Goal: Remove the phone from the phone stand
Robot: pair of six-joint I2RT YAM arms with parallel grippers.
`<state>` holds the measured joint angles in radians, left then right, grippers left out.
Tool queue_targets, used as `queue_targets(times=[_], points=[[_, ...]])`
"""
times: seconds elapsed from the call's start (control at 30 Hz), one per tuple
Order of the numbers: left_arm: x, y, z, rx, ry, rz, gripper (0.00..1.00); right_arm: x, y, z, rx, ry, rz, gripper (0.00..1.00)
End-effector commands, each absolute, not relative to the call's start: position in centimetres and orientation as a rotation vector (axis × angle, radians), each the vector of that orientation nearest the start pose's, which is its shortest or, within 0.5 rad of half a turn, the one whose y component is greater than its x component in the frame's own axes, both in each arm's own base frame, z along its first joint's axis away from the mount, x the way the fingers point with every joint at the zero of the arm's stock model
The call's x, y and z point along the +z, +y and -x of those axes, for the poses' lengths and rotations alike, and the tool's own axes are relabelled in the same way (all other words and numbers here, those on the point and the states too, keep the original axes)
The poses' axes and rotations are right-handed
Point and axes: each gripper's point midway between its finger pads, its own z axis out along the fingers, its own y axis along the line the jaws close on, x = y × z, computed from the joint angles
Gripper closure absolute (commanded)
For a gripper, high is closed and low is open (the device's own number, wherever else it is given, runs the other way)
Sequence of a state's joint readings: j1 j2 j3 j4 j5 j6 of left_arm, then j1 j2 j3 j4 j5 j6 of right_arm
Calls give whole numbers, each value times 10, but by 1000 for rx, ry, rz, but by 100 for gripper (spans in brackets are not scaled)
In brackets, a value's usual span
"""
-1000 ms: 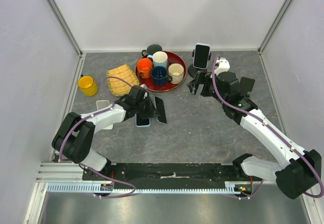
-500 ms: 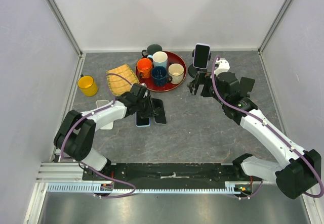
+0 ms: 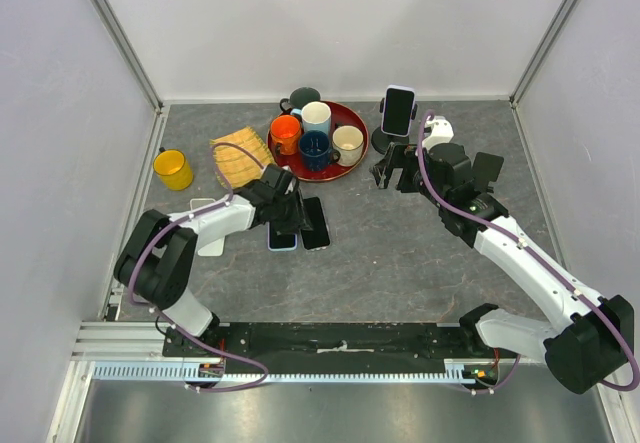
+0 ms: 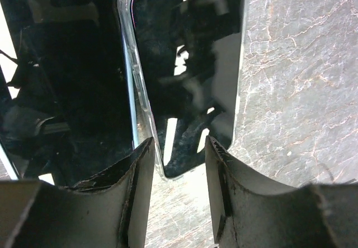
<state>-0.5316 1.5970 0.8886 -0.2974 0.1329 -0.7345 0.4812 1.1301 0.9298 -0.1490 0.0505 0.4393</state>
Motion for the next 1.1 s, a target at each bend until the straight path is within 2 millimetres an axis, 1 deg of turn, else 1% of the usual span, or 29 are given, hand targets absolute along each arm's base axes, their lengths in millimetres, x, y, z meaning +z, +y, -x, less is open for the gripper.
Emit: queue_targets(times=[0.0,0.3,0.4,0.47,0.57,0.6,0.63,0.7,0.73,0.77,0.8,0.83,0.87,0.9,0.93,0.97,1.0,1.03,1.07], points=[[52,-233,-299,-628,2641,138,52,248,182,-337,551,1929,7,2],[50,-231,-309,-568,2638,102,51,249,183,-338,552,1934,10,2],[52,-231,-312,-557,2636,91,51,250,183,-338,551,1937,14,2],[59,-232,-314,-559,2627,84,50,252,183,-339,549,1934,14,2],[84,-225,-320,-538,2550,78,48,257,181,-342,526,1924,19,2],[102,-223,-322,-542,2499,71,48,258,180,-342,514,1920,22,2],[113,-220,-323,-533,2464,67,47,261,174,-345,478,1908,16,2],[134,-208,-329,-471,2385,47,42,266,167,-350,429,1882,12,2],[161,-203,-329,-479,2307,42,38,267,163,-352,386,1869,25,2],[171,-193,-331,-427,2265,21,31,269,160,-355,360,1861,28,2],[182,-188,-330,-413,2226,14,27,270,156,-357,336,1856,21,2],[203,-180,-326,-406,2162,12,23,276,150,-361,299,1841,-1,2],[214,-169,-325,-358,2118,0,16,275,149,-364,277,1847,1,2],[219,-163,-322,-337,2094,-7,13,277,147,-367,266,1843,-1,2],[226,-156,-320,-317,2066,-10,9,284,145,-372,255,1832,-9,2],[246,-145,-314,-293,1996,-17,6,281,144,-378,235,1841,-9,2],[246,-138,-309,-269,1983,-20,3,290,144,-383,236,1826,-11,2],[253,-131,-305,-254,1953,-20,1,291,140,-389,221,1825,-20,2],[266,-121,-298,-233,1899,-16,0,284,140,-398,205,1843,-21,2]])
